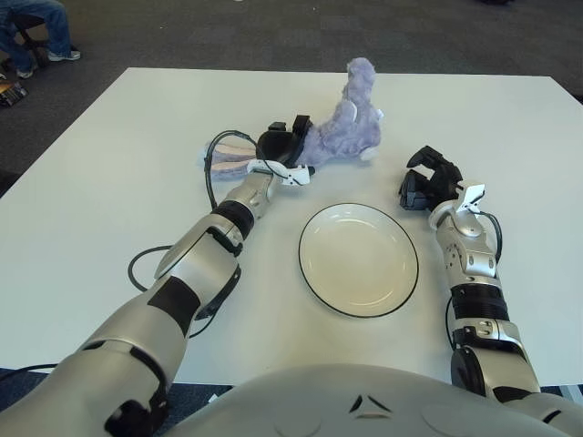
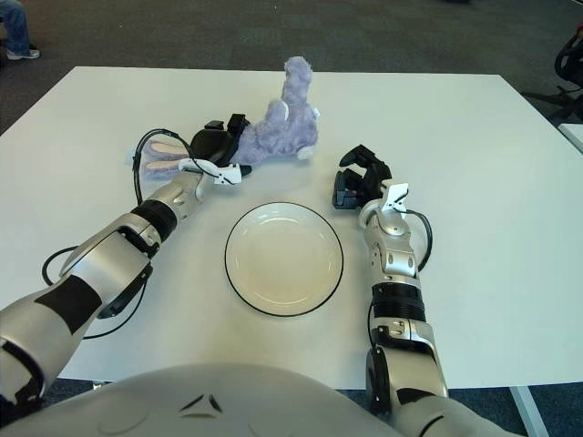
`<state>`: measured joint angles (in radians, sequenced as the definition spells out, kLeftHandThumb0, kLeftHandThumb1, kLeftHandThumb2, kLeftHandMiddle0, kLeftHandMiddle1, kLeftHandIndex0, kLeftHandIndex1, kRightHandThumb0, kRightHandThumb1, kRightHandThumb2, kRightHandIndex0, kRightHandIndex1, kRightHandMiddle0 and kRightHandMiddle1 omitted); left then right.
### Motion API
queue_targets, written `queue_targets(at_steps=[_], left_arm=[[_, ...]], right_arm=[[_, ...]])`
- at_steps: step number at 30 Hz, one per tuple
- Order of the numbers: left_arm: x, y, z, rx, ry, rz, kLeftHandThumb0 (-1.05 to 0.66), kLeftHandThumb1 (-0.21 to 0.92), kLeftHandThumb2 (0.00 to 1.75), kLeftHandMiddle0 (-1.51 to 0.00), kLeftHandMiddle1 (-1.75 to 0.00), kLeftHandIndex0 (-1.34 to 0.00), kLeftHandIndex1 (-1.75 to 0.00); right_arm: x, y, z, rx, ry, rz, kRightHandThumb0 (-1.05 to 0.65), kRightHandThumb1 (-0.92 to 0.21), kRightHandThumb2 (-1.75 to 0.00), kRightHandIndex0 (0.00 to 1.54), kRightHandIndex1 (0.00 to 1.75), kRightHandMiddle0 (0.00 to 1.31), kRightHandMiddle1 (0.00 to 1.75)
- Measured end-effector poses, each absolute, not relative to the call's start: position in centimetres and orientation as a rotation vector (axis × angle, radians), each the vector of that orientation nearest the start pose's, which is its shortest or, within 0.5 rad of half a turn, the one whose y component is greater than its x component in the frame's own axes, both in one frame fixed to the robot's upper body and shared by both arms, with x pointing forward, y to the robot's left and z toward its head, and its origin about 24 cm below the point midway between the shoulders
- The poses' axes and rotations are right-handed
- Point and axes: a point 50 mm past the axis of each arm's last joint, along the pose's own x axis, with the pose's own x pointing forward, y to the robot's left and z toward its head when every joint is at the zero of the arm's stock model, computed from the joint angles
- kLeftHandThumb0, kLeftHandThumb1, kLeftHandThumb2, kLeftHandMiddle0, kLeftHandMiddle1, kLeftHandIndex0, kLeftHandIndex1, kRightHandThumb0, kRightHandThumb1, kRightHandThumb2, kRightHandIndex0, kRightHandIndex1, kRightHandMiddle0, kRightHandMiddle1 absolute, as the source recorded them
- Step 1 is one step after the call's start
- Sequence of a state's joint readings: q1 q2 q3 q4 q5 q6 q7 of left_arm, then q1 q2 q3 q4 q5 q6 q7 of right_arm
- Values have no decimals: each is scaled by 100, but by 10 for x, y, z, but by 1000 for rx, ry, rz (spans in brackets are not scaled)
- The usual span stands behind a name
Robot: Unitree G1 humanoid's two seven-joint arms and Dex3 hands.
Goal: Put the doll into the plate.
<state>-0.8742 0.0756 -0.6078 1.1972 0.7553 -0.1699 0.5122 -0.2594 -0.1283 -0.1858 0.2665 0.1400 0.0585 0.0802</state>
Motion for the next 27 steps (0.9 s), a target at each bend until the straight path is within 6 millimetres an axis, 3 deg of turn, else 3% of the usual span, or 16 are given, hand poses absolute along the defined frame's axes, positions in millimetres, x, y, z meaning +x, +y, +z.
queue_targets(at_steps=[2, 5, 27], left_arm=[[362, 59, 50, 1302, -336, -260, 7, 12, 151, -81, -170, -47, -171], [362, 58, 50, 1299, -339, -267, 2, 4, 162, -85, -173, -56, -172], [369, 69, 59, 1088, -205, -383, 0, 0, 162, -89, -157, -64, -175]], right_arm=[[301, -202, 50, 60, 47, -57, -1, 4, -171, 88, 172, 66, 175], [301, -201, 50, 59, 48, -55, -1, 4, -171, 88, 172, 65, 175], [301, -200, 51, 54, 50, -47, -1, 4, -171, 89, 170, 66, 175]])
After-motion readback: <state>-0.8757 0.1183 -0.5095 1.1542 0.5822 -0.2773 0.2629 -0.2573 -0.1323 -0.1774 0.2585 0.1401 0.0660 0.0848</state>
